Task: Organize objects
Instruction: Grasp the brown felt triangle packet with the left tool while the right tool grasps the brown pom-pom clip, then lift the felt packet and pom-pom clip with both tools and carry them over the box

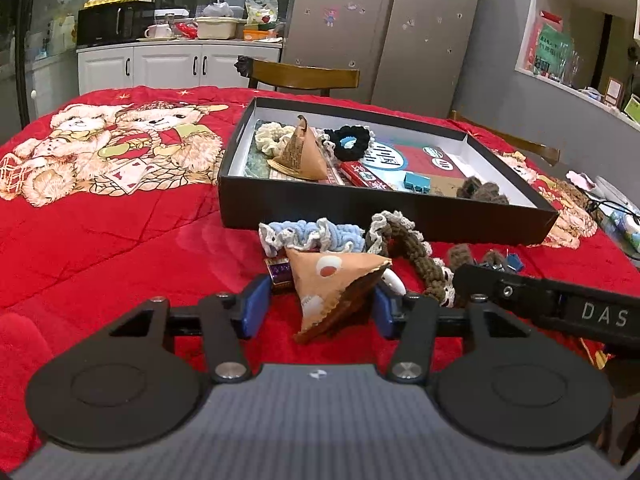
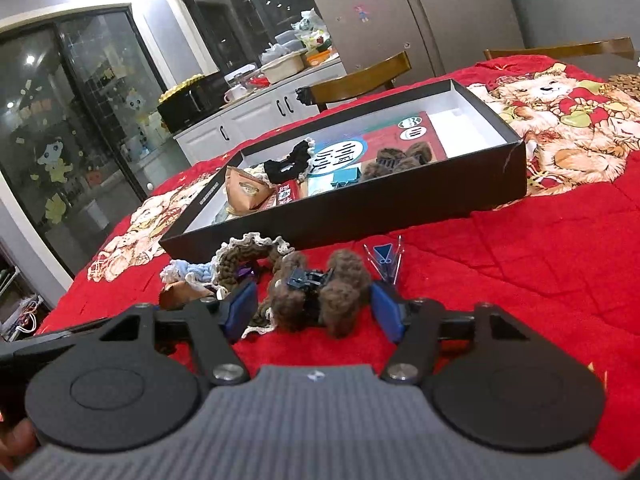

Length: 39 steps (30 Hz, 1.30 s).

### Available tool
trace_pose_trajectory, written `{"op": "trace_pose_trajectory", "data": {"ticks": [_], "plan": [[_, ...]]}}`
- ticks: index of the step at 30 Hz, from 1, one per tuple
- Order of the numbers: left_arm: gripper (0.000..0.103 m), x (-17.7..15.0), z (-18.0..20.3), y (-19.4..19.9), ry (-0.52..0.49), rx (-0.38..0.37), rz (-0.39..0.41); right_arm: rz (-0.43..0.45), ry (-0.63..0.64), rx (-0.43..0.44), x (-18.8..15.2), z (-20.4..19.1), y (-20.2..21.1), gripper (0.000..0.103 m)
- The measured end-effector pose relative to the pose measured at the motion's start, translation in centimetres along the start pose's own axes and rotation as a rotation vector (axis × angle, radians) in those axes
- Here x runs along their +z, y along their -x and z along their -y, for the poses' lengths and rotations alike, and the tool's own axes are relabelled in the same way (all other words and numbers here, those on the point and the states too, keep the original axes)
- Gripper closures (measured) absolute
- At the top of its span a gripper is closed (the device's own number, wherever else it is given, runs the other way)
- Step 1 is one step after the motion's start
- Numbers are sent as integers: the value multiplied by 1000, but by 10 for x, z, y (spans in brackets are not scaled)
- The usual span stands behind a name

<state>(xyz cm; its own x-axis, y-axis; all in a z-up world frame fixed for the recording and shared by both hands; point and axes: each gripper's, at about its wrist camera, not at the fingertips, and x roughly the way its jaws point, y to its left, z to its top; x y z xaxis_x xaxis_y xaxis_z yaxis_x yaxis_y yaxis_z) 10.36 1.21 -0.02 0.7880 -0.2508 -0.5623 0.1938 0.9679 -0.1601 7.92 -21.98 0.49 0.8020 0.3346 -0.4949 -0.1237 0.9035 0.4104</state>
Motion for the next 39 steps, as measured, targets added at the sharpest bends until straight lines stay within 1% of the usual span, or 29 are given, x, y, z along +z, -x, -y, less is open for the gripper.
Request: {"op": "trace_pose_trajectory", "data": {"ticks": [3, 5, 6, 7, 10, 12, 18, 20, 22, 26, 29, 35, 39], "plan": [[45, 0, -1, 0, 9, -3, 2, 12, -53, 28, 0, 7, 0, 30], [49, 0, -2, 0, 15, -5, 5, 14, -67, 35, 0, 9, 0, 30], [53, 0, -2, 1, 14, -3, 6, 14, -64, 33, 0, 9, 0, 32], [57, 0, -1, 1, 9, 0, 7, 14, -60, 29, 0, 8, 0, 37], [63, -1, 3, 3, -9, 21, 10, 10, -53, 21, 1, 8, 0, 49], [65, -2, 4, 5, -16, 31, 15, 10, -55, 20, 2, 10, 0, 53], [65, -3, 3, 8, -13, 53, 21, 1, -31, 18, 2, 9, 1, 57], [65, -4, 4, 10, -18, 72, 27, -1, -23, 18, 2, 9, 2, 59], [65, -5, 6, 13, -31, 94, 33, -4, -13, 22, 2, 8, 3, 64], [65, -8, 12, 21, -63, 94, 59, -4, -2, 24, 2, 7, 4, 64], [65, -10, 17, 23, -87, 88, 61, -1, 4, 24, 2, 5, 4, 65], [65, -10, 14, 21, -62, 87, 46, 10, 12, 24, 2, 4, 5, 66], [65, -11, 15, 23, -68, 96, 61, 21, 23, 21, 1, 2, 7, 66]]}}
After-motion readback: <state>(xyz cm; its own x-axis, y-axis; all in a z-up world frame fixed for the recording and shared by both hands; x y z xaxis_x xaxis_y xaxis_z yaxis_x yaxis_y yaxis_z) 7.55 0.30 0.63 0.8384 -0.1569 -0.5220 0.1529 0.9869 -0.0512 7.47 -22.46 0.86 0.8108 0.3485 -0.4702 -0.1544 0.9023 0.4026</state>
